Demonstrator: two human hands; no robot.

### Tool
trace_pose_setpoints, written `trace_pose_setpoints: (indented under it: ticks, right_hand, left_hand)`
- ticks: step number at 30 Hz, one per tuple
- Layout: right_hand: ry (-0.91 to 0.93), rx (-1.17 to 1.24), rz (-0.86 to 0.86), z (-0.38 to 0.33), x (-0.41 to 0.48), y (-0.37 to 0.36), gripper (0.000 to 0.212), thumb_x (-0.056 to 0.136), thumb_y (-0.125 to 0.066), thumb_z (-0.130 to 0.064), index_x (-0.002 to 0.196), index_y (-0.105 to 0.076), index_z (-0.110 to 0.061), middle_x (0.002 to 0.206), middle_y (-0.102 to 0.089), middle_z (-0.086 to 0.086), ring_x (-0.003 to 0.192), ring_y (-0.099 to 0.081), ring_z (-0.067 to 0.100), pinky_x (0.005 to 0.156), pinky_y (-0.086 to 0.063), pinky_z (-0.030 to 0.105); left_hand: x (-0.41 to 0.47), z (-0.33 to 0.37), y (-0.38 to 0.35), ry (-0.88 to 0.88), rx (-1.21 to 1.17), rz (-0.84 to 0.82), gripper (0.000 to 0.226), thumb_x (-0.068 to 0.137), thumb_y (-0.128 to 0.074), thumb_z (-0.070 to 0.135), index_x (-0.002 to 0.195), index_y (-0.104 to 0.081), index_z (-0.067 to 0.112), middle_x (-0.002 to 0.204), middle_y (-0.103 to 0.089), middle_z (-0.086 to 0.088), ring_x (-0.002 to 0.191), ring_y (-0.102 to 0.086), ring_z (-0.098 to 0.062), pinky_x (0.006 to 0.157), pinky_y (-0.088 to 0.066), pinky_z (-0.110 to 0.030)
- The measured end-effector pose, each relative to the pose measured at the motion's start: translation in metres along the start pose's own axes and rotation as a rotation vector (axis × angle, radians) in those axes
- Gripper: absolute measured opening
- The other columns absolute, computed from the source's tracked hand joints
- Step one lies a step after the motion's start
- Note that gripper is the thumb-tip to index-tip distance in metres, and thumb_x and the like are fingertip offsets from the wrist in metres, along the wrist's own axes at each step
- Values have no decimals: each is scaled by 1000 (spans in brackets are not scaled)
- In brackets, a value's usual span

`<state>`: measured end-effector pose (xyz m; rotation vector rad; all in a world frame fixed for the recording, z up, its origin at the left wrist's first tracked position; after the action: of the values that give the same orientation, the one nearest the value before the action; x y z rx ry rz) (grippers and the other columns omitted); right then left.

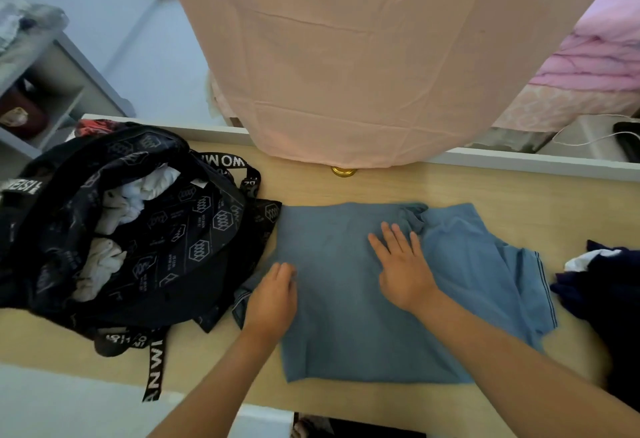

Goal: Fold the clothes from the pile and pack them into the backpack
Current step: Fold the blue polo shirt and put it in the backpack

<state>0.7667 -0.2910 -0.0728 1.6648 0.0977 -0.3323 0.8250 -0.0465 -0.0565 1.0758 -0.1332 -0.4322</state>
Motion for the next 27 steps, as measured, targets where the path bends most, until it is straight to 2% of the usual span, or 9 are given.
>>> trace_pose_setpoints:
  ticks: [4, 7, 13, 14, 17, 20, 23, 25, 27]
  right_hand:
    - [191, 51, -4, -54, -52, -24, 79, 78, -53, -21, 154, -32, -24, 164, -16, 10, 152, -12, 28, 123, -3, 46]
    - [281, 34, -81, -85, -89, -45, 80, 70, -58, -27, 148, -40, -26, 161, -28, 10, 147, -28, 29, 119, -24, 47]
    - [217, 78, -179, -98, -125, -70, 76, 71, -56, -26, 145, -43, -29, 160, -28, 10, 143, -38, 29, 106, -45, 50]
    - [209, 69, -182, -98, -129, -69, 75, 74, -55, -26, 148, -40, -29, 162, -23, 10, 146, -33, 29, 108, -42, 50]
    - [204, 53, -257, -97, -138, -67, 75, 92, -47, -23, 157, -13, -35, 166, 11, 2, 153, 3, 22, 123, -13, 42]
    - [229, 60, -315, -96, -140, -67, 78, 93, -50, -26, 157, -7, -37, 164, 19, -3, 152, 11, 16, 123, -5, 37]
    - [229, 204, -334, -97, -141, -65, 62, 92, -56, -31, 151, -36, -33, 166, 2, -2, 153, -2, 17, 123, -11, 34]
    - [177, 289, -243, -89, -139, -52, 48, 93, -55, -26, 141, -52, -30, 164, -16, 1, 151, -15, 20, 122, -17, 33]
    - [94, 258, -148, -69, -137, -41, 48, 94, -52, -23, 141, -52, -29, 164, -18, 1, 151, -16, 21, 120, -19, 34]
  left_hand:
    - [-72, -43, -12, 327, -18, -80, 26, 94, -53, 33, 75, -45, 18, 77, -58, -5, 73, -60, -28, 58, -42, -36]
    - [-107, -49, -18, 418, -10, -134, 36, 92, -51, 46, 68, -53, 19, 73, -61, -1, 71, -62, -21, 59, -43, -30]
    - [-132, -47, -28, 449, -341, -101, 20, 86, -65, 29, 71, -61, 17, 77, -62, 0, 75, -59, -19, 71, -48, -34]
    - [-133, -45, -26, 463, -449, -58, 21, 90, -63, 25, 72, -58, 15, 77, -60, -4, 76, -57, -23, 72, -46, -36]
    - [-139, -46, -9, 555, -689, 92, 24, 101, -46, 18, 79, -47, 10, 76, -51, -5, 75, -51, -24, 65, -38, -33]
    - [-143, -55, -4, 510, -481, 34, 22, 105, -36, 25, 90, -45, 11, 77, -55, -3, 74, -55, -25, 63, -38, -36]
    - [-146, -72, -5, 427, -58, -126, 5, 97, -46, 22, 99, -47, 17, 87, -65, -3, 83, -62, -28, 70, -38, -34]
    - [-141, -69, 7, 381, -6, -68, 18, 79, -59, 15, 91, -47, 19, 82, -59, -1, 78, -57, -27, 70, -41, -35]
    - [-126, -50, 20, 195, -66, 78, 25, 69, -64, 8, 88, -50, 18, 84, -52, 0, 77, -52, -24, 68, -44, -37]
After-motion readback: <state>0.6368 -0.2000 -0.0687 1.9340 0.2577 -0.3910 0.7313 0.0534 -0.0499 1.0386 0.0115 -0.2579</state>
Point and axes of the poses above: each hand's wrist, its own x-axis towards the middle knuckle, its own y-axis out of the back of the hand, z = x × y, the point moved 8 cm from there along x, towards the middle knuckle
